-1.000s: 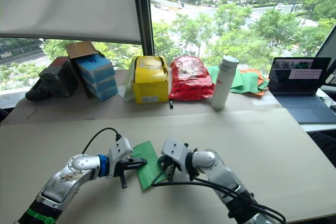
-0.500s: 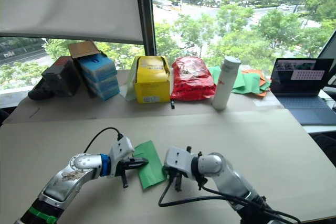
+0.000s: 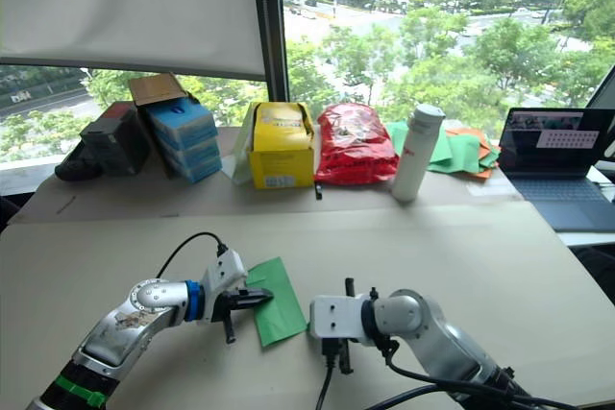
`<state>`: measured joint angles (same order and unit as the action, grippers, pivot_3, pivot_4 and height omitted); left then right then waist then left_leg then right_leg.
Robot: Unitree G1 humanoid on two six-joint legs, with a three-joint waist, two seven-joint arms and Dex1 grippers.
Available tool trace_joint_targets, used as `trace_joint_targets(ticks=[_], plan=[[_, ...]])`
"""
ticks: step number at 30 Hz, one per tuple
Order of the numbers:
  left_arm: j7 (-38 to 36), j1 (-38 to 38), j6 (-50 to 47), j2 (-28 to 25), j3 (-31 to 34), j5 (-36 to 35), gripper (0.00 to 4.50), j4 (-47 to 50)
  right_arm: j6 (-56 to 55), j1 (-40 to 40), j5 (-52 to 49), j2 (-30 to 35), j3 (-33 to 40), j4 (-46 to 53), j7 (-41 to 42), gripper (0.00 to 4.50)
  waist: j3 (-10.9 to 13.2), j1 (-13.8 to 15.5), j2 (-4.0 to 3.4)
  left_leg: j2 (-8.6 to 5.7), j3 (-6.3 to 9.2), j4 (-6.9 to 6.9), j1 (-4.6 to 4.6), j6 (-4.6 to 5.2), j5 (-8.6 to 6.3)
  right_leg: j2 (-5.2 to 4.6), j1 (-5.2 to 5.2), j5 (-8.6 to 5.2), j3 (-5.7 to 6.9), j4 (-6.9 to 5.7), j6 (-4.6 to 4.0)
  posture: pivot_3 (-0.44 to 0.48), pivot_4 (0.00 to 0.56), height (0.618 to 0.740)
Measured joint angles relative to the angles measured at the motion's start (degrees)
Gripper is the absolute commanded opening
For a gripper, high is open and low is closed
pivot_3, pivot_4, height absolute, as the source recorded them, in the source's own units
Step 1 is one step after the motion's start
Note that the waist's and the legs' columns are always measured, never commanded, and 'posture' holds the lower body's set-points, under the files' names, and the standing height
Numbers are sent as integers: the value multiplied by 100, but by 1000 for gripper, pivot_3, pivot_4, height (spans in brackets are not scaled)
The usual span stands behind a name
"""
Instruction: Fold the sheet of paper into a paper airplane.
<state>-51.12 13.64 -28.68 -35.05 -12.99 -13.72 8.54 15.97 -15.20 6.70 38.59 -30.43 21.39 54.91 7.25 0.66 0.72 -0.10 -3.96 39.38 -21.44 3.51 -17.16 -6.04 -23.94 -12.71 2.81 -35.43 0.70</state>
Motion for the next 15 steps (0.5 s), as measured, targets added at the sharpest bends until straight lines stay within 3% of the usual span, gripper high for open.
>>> trace_joint_targets(ticks=[8,12,15], plan=[[-103,6,127,-1,113,-53,0,-70,285,188,-373,-189,371,47,-10,14,7,1,11,1,0,2,-11,-1,1,3,-9,0,2,-3,0,0,150,740],[-140,-75,-164,-85,772,-543,0,-17,640,334,-1049,-377,1092,42,-99,14,63,-18,38,5,11,41,-68,-4,3,2,-51,1,6,-34,0,0,150,740],[-239,-272,-428,-488,1294,-871,0,279,776,436,-1330,-382,1551,143,-205,14,71,-13,46,3,20,43,-73,-15,9,-3,-46,1,18,-27,0,0,150,740]])
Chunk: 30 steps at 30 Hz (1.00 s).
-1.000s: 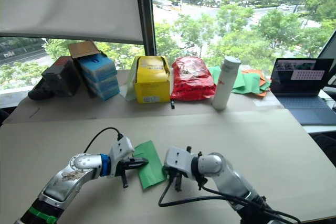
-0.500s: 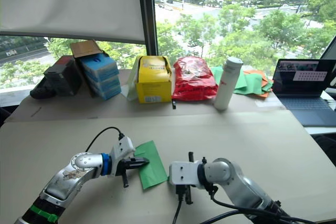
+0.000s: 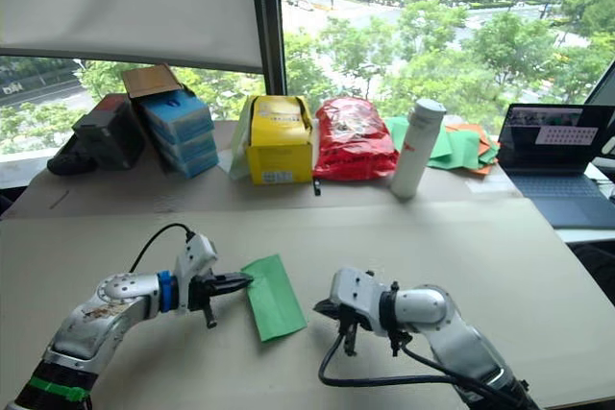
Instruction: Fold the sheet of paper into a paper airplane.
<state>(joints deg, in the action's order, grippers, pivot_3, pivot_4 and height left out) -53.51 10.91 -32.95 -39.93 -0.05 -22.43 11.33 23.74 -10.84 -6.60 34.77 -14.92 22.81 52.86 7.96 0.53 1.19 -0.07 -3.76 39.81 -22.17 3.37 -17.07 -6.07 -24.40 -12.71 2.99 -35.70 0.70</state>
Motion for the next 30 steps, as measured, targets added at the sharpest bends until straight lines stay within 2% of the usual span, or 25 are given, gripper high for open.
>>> trace_joint_targets(ticks=[2,5,10,17,30], plan=[[-74,-243,-15,-302,98,2,0,144,15,65,-101,4,86,4,-68,14,2,1,-4,-3,-1,-1,2,-8,4,-3,5,-1,1,6,2,0,150,740],[-116,-545,14,-388,-84,140,0,163,56,94,-151,-53,131,0,-170,14,8,12,-9,-5,-3,1,-1,-7,4,-4,7,1,1,13,6,0,150,740],[5,-463,75,-128,-299,246,0,202,134,75,-160,-74,149,-5,-252,14,12,67,-11,-7,7,8,-2,15,-9,-7,14,2,15,11,7,0,150,740],[109,-133,18,270,-669,287,0,139,149,65,-155,-73,150,-12,-341,14,12,23,-11,-8,4,8,-4,-5,4,19,13,2,23,3,7,0,150,740],[82,292,-58,360,-725,263,0,12,189,110,-156,-126,152,-10,-513,14,12,18,-10,-6,4,16,-4,-3,3,55,12,2,29,-4,7,0,150,740]])
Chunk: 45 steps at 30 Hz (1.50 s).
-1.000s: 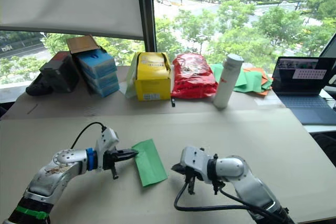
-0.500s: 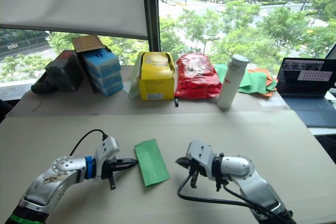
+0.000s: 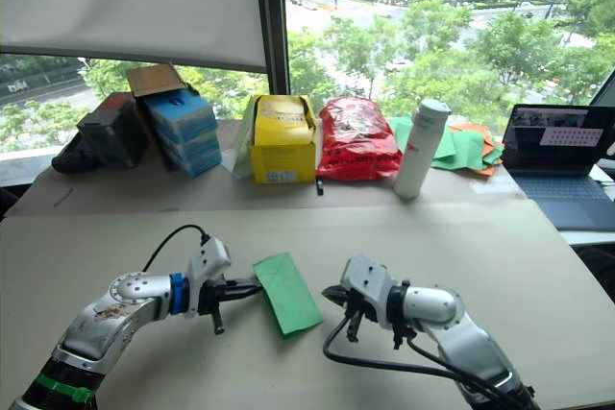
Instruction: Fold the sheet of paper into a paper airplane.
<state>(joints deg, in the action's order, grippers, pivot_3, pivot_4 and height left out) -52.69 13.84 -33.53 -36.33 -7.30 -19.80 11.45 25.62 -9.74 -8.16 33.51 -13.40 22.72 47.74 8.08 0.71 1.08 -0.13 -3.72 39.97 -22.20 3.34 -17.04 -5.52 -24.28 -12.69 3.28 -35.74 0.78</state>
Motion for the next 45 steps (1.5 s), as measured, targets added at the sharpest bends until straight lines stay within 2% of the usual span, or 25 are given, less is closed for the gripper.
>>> trace_joint_targets(ticks=[8,15,20,26,30,40,45], plan=[[53,627,237,513,-351,218,0,-537,173,-84,-208,-78,122,10,-61,14,0,23,0,-2,1,23,-6,4,-1,10,4,1,10,-9,1,0,150,740],[-41,1108,624,920,-790,523,0,-1128,579,-903,-788,-350,687,53,-227,14,0,-15,0,1,0,27,-7,2,0,24,0,1,3,-11,1,0,150,740],[-76,1158,729,1064,-878,624,0,-1332,648,-1454,-620,-615,140,-189,-307,14,0,-14,0,-1,-2,33,-8,3,0,23,0,1,2,-14,1,0,150,740],[-79,1168,716,1145,-907,629,0,-1281,639,-1759,108,-661,-582,-1234,-549,14,0,5,0,-5,-7,46,-19,-5,5,16,0,5,3,-17,9,0,150,740],[-96,994,694,1046,-904,624,0,-1012,642,-1762,462,-480,-698,-1610,-569,14,0,-14,0,-3,-10,46,-18,-7,6,19,-1,6,-4,-20,11,0,150,740],[-373,328,1102,79,-700,677,0,-777,605,-1322,683,-244,-616,-1413,-521,14,-11,-20,-1,3,-7,41,22,28,-16,9,20,5,-32,-18,8,0,150,740],[-358,341,1205,75,-689,758,0,-839,715,-1175,665,-359,-522,-1278,-567,14,-23,-19,2,3,-8,41,25,27,-15,6,21,5,-42,-26,8,0,150,740]])
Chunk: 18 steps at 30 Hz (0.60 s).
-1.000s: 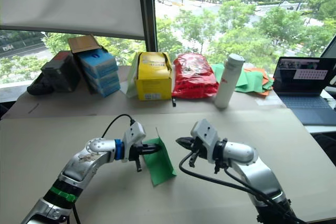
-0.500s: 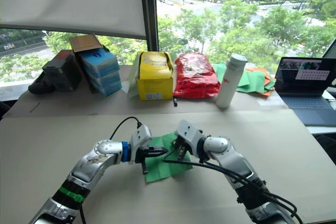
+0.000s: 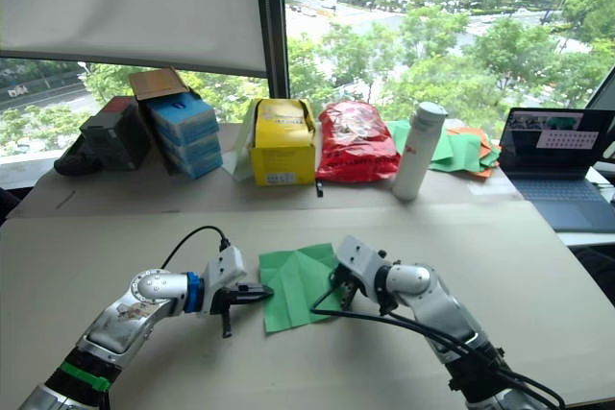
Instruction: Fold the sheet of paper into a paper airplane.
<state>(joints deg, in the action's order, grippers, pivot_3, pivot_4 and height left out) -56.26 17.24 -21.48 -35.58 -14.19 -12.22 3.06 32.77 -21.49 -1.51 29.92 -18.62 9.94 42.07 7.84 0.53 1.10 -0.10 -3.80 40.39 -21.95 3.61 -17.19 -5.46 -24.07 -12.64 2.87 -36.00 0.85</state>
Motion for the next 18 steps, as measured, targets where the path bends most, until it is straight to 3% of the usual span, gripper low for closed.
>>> trace_joint_targets(ticks=[1,2,9,18], plan=[[18,7,-3,19,-1,13,0,-2,34,13,-23,-69,41,4,-37,14,0,0,0,0,0,0,-1,-1,0,1,0,0,-3,-1,0,0,150,740],[39,15,-8,52,-2,36,0,-1,104,34,-67,-158,111,3,-94,288,0,1,0,-1,0,0,-2,-2,1,1,-2,0,-6,-4,0,0,150,740],[69,25,-11,135,-12,84,0,11,445,-98,-429,-576,659,-294,-376,2613,1,12,-1,-4,-5,1,-7,-1,1,-1,-7,1,-5,-4,1,0,150,740],[62,57,-15,141,-35,120,0,10,492,-418,-784,-878,1007,-1002,-371,2613,1,9,-2,-5,-7,1,-8,1,0,1,-7,1,-3,-5,1,0,150,740]])
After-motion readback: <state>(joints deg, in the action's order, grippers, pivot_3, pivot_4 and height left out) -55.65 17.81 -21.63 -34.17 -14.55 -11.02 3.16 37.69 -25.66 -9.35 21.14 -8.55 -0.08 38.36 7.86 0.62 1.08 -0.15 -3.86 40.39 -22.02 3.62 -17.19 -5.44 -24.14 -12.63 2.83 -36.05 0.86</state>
